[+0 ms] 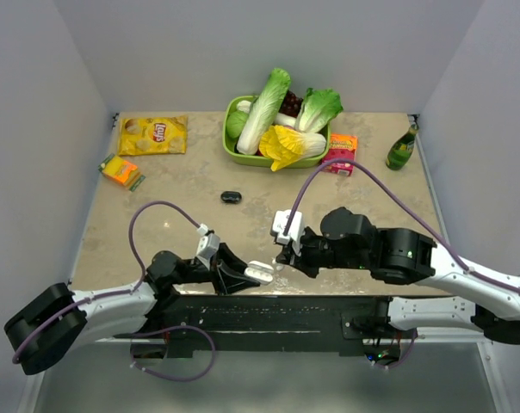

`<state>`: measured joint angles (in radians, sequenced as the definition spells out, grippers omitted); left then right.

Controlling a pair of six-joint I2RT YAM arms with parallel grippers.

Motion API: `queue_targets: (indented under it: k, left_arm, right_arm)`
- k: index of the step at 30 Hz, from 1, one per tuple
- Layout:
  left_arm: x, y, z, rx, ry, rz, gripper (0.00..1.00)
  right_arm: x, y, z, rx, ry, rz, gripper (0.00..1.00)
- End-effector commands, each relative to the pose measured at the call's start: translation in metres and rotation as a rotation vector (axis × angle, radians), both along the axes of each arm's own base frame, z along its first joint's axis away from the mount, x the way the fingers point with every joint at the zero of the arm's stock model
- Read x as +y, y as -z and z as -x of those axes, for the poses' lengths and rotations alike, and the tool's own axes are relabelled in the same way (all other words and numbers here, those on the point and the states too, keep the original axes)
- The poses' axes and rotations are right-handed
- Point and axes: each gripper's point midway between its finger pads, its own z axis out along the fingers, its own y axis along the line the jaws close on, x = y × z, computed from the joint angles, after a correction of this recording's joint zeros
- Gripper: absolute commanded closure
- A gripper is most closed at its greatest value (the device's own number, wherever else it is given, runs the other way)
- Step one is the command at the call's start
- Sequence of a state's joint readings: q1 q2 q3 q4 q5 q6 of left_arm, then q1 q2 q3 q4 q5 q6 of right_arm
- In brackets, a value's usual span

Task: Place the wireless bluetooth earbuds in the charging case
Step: Place the earbud in the charging case.

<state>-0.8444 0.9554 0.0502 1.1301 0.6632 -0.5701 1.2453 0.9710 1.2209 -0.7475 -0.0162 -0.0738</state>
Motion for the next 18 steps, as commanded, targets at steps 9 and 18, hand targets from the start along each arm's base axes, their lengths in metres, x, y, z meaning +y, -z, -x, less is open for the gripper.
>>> queue_targets:
  k: [9, 18]
  left_arm:
    - [-0.001, -0.026, 0.022, -0.058, 0.146, 0.079, 1.00]
    - [0.001, -0.023, 0.025, -0.050, 0.152, 0.083, 1.00]
  right_arm:
    - [0.029, 0.002, 0.010, -0.111, -0.048, 0.052, 1.00]
    - [0.051, 0.009, 0.014, -0.150, -0.052, 0.073, 1.00]
